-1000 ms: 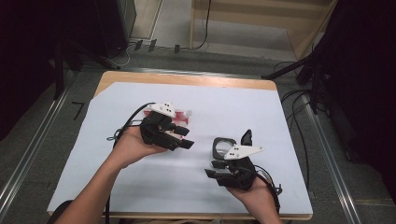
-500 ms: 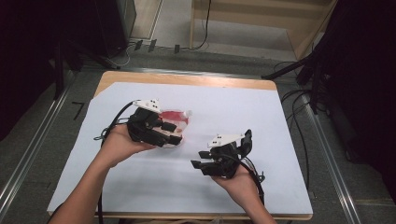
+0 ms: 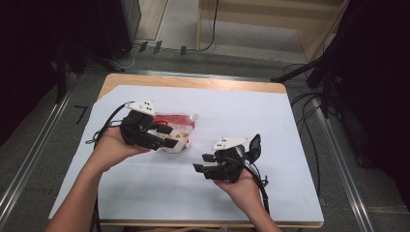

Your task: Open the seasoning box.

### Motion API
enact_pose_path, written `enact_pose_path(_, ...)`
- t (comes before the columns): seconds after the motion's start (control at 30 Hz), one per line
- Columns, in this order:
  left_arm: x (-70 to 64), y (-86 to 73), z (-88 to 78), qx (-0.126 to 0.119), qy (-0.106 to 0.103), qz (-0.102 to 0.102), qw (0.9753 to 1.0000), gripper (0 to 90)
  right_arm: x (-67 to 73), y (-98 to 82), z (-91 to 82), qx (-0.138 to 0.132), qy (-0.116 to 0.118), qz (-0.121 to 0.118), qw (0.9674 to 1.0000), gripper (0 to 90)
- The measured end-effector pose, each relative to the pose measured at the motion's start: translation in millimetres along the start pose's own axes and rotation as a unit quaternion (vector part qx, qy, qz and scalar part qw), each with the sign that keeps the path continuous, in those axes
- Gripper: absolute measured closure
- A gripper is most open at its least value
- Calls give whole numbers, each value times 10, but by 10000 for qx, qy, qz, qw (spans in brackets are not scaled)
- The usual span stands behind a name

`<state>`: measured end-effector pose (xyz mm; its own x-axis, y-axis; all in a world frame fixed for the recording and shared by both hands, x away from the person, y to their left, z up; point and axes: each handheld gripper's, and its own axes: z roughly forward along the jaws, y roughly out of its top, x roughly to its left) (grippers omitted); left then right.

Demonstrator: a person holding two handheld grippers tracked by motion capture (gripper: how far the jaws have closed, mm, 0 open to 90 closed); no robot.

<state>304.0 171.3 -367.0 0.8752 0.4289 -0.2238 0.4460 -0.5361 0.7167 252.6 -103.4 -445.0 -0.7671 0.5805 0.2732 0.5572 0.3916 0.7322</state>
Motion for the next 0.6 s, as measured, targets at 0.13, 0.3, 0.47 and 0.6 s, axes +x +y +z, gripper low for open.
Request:
enact_pose_path(0.13,43,-23,-36,81,22,-52,10000,445,12,-22,21,16,1,-54,10000,498)
enact_pose_path(0.3,63,-79,-155,30,138,-150,9998,446,1,-39,17,-5,-14,-95,10000,498)
enact_pose_path(0.47,64,-172,-255,-2,237,-270,9994,447,-7,-2,-20,-106,21,-129,9999,503)
enact_pose_path(0.6,78,-265,-364,-32,424,-395,9983,446,14,28,-25,-137,51,-184,9997,503)
